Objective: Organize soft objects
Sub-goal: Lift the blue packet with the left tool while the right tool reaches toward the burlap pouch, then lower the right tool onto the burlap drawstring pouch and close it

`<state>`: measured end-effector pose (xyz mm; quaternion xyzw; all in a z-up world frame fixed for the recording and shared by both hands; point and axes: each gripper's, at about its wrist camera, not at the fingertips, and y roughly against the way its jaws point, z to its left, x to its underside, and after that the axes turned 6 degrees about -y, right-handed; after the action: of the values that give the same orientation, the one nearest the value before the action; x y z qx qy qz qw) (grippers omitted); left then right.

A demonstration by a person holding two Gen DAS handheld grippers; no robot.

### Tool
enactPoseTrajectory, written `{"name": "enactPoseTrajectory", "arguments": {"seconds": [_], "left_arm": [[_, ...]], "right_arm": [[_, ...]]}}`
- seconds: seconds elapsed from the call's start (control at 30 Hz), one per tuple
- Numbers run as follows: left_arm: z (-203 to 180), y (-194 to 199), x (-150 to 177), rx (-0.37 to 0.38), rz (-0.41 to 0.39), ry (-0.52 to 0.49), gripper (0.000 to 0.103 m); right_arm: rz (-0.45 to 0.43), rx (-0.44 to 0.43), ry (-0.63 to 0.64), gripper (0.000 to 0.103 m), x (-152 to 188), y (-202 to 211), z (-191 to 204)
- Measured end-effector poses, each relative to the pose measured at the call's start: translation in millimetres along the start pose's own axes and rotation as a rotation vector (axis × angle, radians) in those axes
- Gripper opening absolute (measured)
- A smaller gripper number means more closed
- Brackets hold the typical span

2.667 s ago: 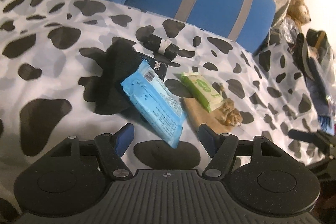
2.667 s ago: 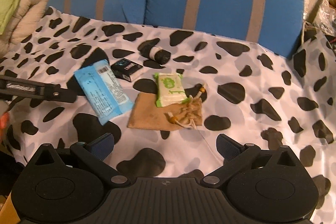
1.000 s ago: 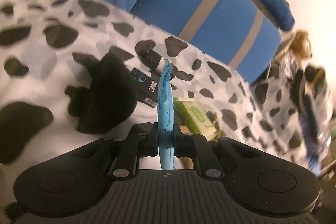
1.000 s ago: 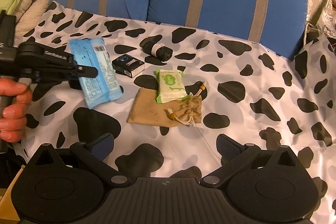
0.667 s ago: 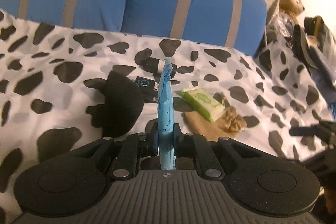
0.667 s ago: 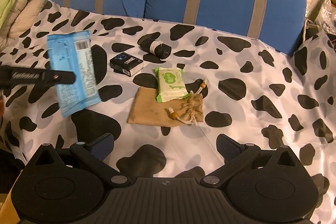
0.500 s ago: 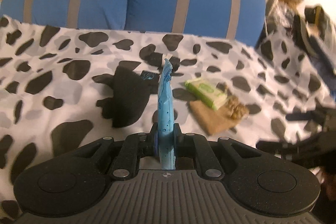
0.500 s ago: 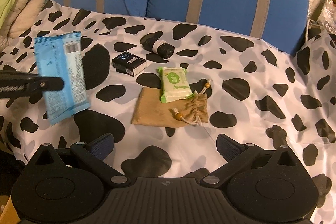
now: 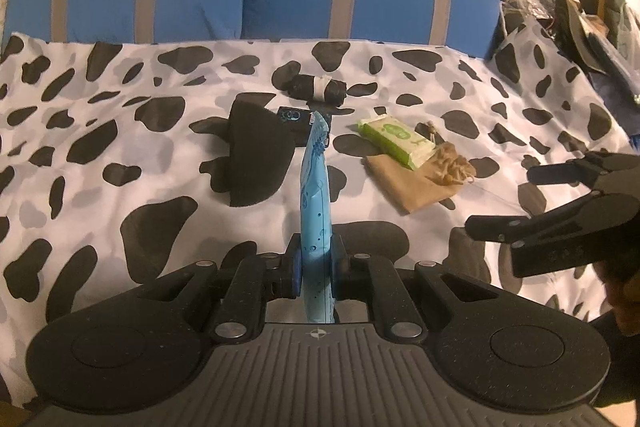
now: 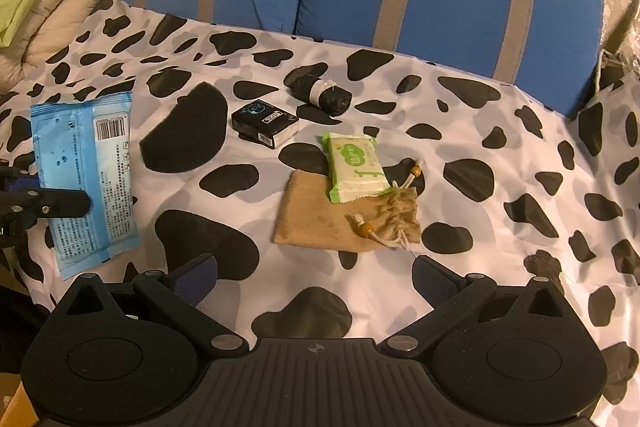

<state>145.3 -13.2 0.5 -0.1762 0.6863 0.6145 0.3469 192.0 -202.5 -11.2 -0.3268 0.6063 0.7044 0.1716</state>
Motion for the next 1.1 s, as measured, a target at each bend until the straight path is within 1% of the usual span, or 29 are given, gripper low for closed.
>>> {"name": "enactPoseTrajectory", "arguments": {"seconds": [0.23,0.53,0.7,0.77,0.8,0.93,1.1], "left_arm": [[1.3,1.5,-3.9,0.034,-0.001,0.014,0.012],[1.7,7.7,-8.4,0.073,-0.017,0.023,0.013],[1.8,8.3,-9.6,0.091,-0.018,0.027,0.013],[2.1,8.7,-9.9,0.097,-0.020,0.030,0.013],[2.5,8.6,-10.1,0.099,-0.020,0.031,0.013],[4.1,8.0,-10.2,0.104,-0.015,0.039,0.013],[5.4,6.6,-10.4,0.109,-0.010,0.044,0.013]], "right_arm": [[-0.016,0.011,0.005,0.103,-5.0,-12.7,-3.0],[-0.012,0.055,-0.036,0.102,-16.1,-41.2,-25.2],[0.002,0.070,-0.057,0.101,-20.7,-56.5,-33.6],[0.010,0.076,-0.052,0.096,-21.6,-63.8,-34.8],[0.016,0.073,-0.049,0.095,-21.9,-66.8,-34.8],[0.022,0.059,-0.036,0.095,-23.7,-79.7,-36.0],[0.054,0.088,-0.057,0.095,-25.1,-101.5,-44.5]]}}
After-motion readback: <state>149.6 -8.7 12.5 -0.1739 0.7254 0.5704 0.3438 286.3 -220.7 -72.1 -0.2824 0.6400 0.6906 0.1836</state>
